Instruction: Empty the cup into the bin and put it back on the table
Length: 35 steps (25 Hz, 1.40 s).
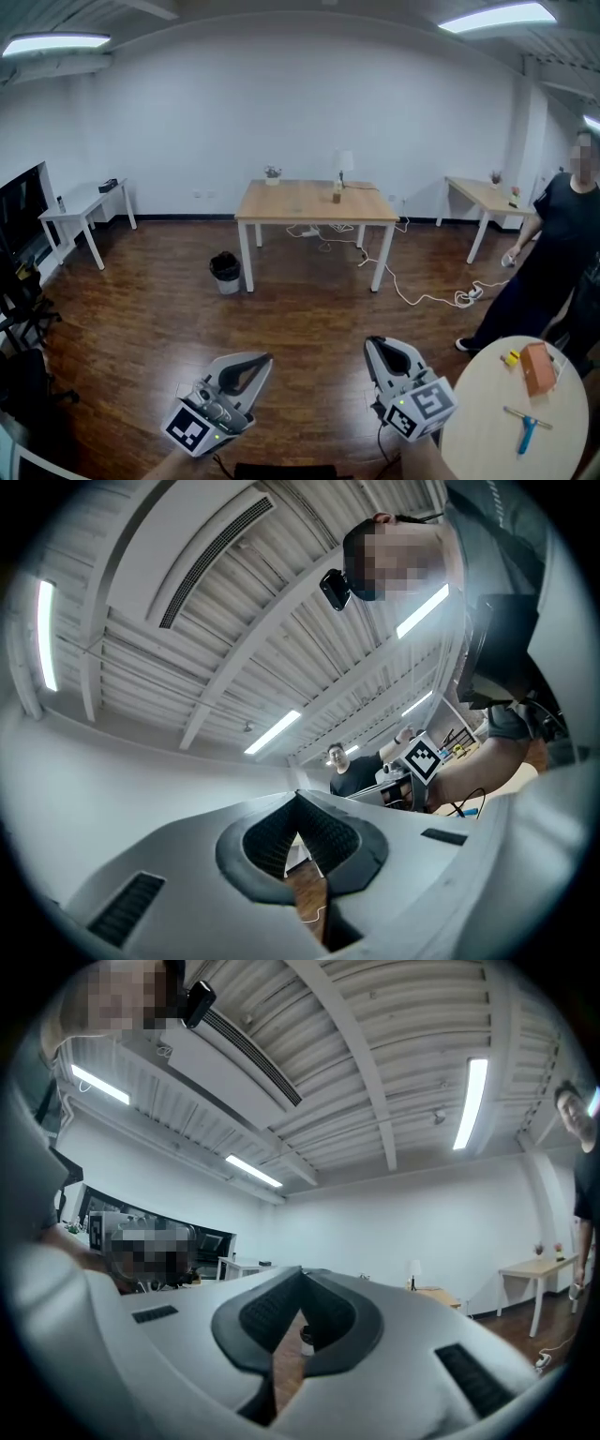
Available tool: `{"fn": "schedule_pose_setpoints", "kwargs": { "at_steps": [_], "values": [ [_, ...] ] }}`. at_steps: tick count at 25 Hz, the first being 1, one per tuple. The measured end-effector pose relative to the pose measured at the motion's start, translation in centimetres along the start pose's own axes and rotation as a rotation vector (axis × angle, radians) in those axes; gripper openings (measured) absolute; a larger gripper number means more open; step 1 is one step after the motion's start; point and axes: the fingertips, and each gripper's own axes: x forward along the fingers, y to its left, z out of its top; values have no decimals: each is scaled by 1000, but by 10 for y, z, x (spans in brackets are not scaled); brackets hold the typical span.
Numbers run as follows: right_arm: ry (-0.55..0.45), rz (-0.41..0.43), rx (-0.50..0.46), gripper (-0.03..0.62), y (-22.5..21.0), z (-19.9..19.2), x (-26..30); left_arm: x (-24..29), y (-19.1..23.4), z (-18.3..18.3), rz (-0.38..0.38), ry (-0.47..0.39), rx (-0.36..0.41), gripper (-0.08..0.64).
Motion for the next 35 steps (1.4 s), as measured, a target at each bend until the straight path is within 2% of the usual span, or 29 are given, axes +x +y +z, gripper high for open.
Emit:
{"fn": "schedule_pose_setpoints", "kwargs": {
  "at_steps": [13,23,35],
  "values": [
    [17,-37,4,0,-12,-13,125,5,118,-56,-34,6,-33,-9],
    [45,-5,-2,0,-26,-19,195,14,176,-96,5,21,-64,-9],
    [14,46,1,0,-107,-29,280,88,244,-157,32,41,-34,-9]
  ]
}}
